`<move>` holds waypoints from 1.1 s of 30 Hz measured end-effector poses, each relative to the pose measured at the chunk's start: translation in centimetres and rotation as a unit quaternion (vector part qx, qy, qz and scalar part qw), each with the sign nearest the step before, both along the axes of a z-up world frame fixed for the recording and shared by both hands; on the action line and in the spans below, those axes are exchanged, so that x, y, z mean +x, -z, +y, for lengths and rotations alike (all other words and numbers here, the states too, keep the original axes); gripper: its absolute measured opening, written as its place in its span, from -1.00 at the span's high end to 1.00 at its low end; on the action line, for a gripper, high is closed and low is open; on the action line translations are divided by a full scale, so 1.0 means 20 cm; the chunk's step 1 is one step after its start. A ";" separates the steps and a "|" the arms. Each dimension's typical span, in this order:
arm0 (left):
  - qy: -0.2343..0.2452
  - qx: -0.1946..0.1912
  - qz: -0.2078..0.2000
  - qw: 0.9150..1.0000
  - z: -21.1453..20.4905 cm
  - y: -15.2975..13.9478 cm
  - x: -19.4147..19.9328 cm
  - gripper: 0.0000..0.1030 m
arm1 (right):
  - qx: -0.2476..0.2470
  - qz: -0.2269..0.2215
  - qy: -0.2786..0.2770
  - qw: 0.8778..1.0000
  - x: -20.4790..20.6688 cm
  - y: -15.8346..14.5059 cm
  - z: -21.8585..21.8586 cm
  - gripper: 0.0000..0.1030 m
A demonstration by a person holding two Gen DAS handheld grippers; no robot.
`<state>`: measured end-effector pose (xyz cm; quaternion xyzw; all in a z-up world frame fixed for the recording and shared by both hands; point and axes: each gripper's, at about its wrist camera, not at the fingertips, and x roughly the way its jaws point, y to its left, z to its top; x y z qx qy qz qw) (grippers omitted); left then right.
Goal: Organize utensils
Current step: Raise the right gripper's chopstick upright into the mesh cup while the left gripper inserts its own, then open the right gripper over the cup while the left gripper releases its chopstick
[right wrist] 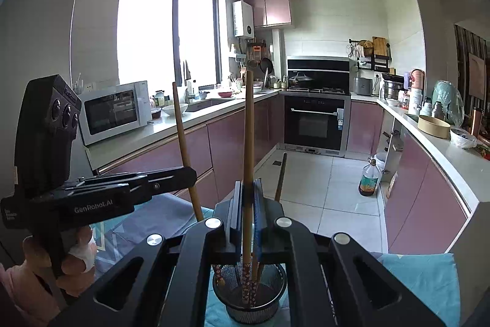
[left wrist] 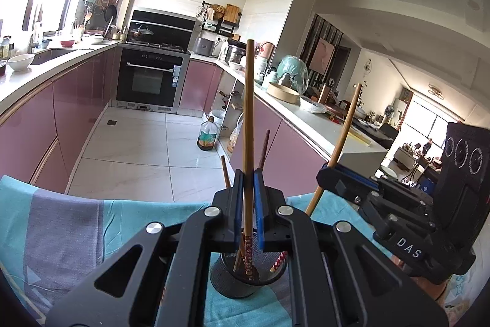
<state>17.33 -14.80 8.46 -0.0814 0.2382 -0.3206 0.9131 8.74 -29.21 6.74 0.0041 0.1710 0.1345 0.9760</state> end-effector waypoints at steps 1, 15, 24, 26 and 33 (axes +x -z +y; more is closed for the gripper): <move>0.000 0.004 0.004 1.000 -0.01 0.02 0.01 0.85 | -0.002 0.002 0.003 1.000 0.01 0.01 0.00 0.90; 0.010 0.068 0.059 0.996 -0.12 0.30 0.11 0.85 | -0.031 0.142 0.002 0.989 0.23 0.29 0.05 0.90; 0.005 0.086 0.080 0.993 -0.16 0.42 0.18 0.84 | -0.026 0.152 0.008 0.988 0.25 0.37 0.08 0.88; 0.001 0.089 0.078 0.993 -0.15 0.43 0.17 0.83 | -0.026 0.150 0.009 0.988 0.25 0.37 0.08 0.82; -0.019 0.087 0.058 0.994 -0.09 0.41 0.09 0.50 | -0.028 0.132 0.003 0.991 0.18 0.35 0.11 0.67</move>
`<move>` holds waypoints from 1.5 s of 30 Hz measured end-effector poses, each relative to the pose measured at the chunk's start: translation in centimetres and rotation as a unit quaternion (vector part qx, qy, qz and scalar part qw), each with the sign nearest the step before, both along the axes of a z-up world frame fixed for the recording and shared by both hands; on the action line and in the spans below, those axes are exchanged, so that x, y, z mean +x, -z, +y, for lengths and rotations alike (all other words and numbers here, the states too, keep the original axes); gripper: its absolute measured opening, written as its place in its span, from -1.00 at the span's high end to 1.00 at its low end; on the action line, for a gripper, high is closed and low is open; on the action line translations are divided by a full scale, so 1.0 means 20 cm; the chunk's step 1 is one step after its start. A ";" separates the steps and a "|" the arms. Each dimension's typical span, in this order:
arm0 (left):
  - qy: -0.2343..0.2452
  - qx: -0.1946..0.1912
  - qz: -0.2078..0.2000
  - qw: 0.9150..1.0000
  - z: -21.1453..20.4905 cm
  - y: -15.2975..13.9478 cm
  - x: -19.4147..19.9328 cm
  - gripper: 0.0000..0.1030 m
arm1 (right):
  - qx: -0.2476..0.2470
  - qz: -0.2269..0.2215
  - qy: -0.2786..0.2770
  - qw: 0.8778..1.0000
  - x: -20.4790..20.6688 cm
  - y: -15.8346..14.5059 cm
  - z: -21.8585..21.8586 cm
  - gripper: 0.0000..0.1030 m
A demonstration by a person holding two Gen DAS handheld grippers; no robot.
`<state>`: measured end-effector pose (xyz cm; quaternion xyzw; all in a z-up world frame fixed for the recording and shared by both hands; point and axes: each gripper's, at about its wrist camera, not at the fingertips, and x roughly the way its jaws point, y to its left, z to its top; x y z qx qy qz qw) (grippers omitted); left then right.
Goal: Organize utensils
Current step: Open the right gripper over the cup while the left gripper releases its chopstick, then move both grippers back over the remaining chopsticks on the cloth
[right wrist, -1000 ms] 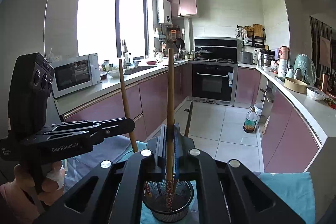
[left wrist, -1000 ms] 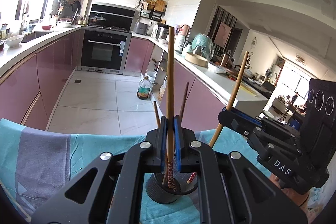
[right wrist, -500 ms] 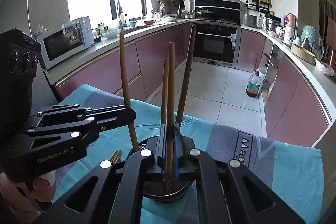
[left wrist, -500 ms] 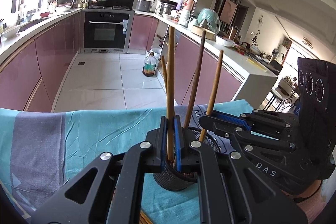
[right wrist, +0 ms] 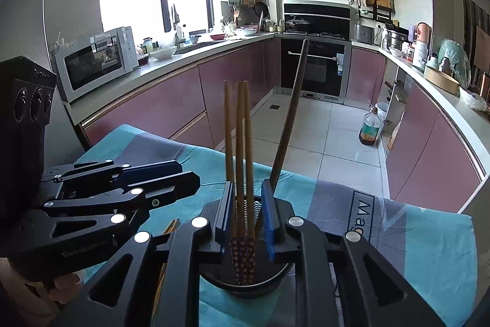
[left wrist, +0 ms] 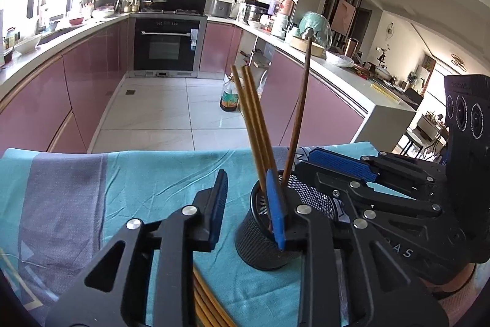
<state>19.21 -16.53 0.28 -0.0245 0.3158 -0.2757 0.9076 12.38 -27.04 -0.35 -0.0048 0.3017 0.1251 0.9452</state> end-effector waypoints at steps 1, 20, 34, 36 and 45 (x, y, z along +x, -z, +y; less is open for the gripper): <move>-0.002 -0.002 -0.003 1.000 0.01 0.00 -0.01 0.47 | 0.000 -0.002 -0.002 1.000 -0.01 0.00 0.01 0.66; -0.055 0.009 -0.043 0.998 0.36 -0.01 -0.26 -0.03 | 0.022 -0.031 -0.072 0.997 -0.26 -0.02 0.14 0.40; -0.072 0.071 0.032 0.994 0.49 0.35 -0.42 -0.10 | 0.027 0.068 -0.105 0.992 -0.28 0.31 0.29 0.29; -0.070 0.073 0.044 0.994 0.47 0.40 -0.42 -0.07 | 0.025 0.081 -0.105 0.991 -0.28 0.35 0.31 0.29; -0.064 0.086 0.081 0.991 0.43 0.51 -0.39 0.07 | 0.015 0.116 -0.102 0.988 -0.26 0.47 0.33 0.39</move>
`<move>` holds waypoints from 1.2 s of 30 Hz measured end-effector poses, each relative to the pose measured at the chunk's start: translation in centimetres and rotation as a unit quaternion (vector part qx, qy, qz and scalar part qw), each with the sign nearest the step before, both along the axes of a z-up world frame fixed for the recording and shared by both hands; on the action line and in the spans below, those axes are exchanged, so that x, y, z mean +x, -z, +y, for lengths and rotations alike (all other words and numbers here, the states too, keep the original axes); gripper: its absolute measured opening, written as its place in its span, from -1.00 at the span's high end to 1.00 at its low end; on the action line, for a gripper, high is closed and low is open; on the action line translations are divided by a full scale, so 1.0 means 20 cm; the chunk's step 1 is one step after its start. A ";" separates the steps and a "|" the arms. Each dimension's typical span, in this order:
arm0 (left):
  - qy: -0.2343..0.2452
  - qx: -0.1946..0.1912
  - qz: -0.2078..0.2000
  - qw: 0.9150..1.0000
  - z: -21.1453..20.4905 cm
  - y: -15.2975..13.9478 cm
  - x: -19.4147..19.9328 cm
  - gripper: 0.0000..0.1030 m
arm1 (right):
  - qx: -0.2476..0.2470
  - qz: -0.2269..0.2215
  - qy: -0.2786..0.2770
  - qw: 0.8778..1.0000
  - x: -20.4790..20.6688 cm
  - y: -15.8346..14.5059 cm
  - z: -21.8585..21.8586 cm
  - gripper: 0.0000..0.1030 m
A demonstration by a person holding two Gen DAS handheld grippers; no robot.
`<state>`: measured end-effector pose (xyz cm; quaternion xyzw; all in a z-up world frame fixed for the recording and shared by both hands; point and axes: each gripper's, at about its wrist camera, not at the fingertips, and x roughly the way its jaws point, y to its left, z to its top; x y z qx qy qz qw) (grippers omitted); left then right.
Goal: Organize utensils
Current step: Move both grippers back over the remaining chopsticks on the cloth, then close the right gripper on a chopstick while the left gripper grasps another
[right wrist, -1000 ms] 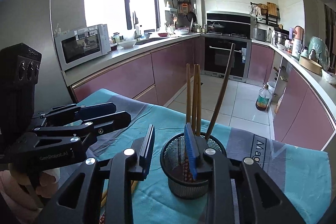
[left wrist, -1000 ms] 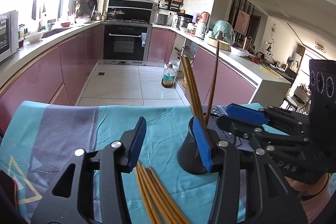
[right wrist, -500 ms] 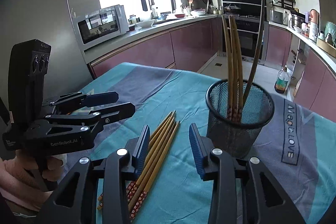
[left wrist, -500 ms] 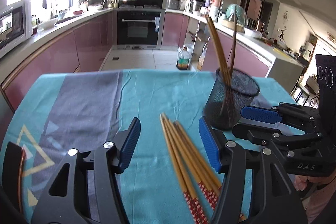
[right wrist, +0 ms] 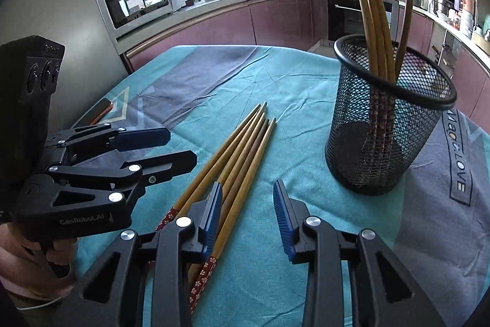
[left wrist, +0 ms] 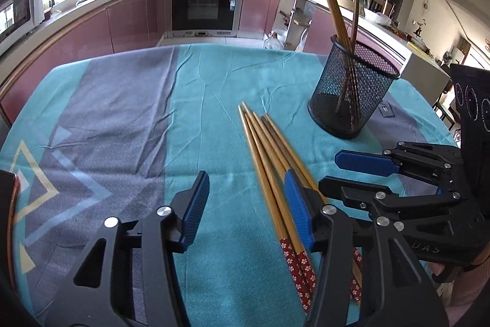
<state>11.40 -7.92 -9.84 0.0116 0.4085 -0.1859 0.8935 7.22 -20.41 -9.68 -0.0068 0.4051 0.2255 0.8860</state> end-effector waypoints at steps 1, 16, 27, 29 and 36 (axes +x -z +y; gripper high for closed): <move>-0.001 0.001 0.005 1.000 0.00 0.01 0.01 0.11 | -0.001 0.001 0.000 1.000 0.00 0.01 0.01 0.41; 0.011 0.003 0.032 0.999 -0.05 0.11 0.06 0.37 | -0.014 0.016 0.004 1.000 0.04 0.05 0.01 0.50; 0.021 0.009 0.039 0.999 -0.09 0.12 0.07 0.59 | -0.038 0.017 0.003 0.999 0.06 0.06 0.01 0.55; 0.020 0.011 0.038 0.999 -0.09 0.13 0.08 0.59 | -0.042 0.015 0.003 0.999 0.06 0.07 0.02 0.54; 0.015 0.015 0.038 0.999 -0.10 0.13 0.13 0.66 | -0.044 0.013 0.006 0.999 0.09 0.07 0.04 0.54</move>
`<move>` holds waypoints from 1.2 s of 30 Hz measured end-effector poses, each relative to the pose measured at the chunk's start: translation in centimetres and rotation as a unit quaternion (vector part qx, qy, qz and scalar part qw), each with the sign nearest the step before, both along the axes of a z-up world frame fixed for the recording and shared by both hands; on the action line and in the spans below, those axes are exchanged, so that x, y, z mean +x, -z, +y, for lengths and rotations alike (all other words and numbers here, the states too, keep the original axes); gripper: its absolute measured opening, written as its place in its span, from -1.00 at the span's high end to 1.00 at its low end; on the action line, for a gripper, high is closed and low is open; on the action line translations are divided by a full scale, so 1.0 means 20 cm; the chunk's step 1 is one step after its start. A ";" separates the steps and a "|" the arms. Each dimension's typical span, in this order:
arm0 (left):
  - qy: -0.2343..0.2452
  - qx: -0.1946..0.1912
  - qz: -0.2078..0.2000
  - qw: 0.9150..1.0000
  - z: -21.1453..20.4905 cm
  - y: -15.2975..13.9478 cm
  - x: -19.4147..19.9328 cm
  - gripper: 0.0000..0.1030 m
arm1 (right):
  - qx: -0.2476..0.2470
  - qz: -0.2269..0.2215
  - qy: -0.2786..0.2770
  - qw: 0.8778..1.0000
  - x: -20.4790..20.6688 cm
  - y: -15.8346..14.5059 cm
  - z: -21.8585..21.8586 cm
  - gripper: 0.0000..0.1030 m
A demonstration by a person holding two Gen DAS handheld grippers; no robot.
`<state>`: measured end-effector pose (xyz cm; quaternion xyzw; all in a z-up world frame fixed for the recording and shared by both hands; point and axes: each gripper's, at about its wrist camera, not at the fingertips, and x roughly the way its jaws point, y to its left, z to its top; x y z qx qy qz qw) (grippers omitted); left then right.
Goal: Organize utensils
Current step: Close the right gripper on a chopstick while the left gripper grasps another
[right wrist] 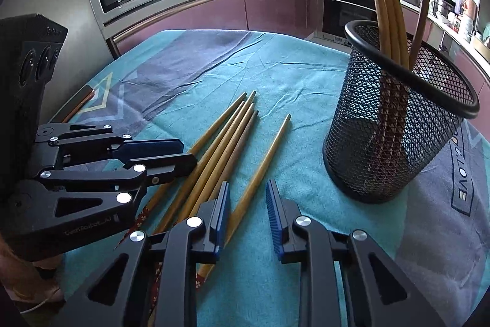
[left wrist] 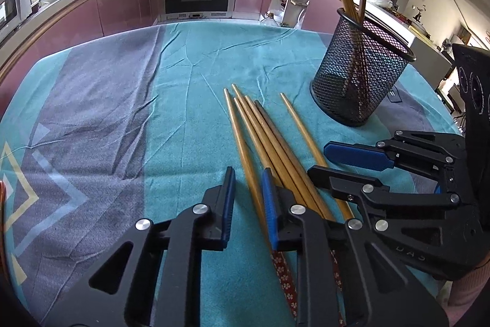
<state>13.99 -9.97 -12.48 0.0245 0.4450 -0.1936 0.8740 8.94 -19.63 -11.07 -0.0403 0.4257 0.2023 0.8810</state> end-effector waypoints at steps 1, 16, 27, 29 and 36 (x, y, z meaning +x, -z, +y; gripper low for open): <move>-0.001 0.002 -0.001 1.000 -0.01 0.00 0.00 0.68 | -0.001 -0.001 0.000 1.000 0.00 0.00 0.00 0.54; -0.027 -0.006 0.003 1.000 0.00 0.01 0.01 0.85 | 0.013 0.005 0.005 1.000 0.03 -0.01 -0.02 0.88; -0.021 -0.036 -0.002 0.999 0.04 -0.08 -0.03 0.86 | 0.036 -0.016 -0.001 0.999 -0.02 -0.10 -0.06 0.90; -0.020 -0.044 -0.004 0.999 0.05 -0.11 -0.04 0.86 | 0.043 -0.022 -0.004 0.999 -0.03 -0.12 -0.07 0.90; -0.011 -0.073 -0.017 0.997 0.08 -0.22 -0.07 0.86 | 0.061 -0.046 0.002 0.997 -0.07 -0.22 -0.12 0.90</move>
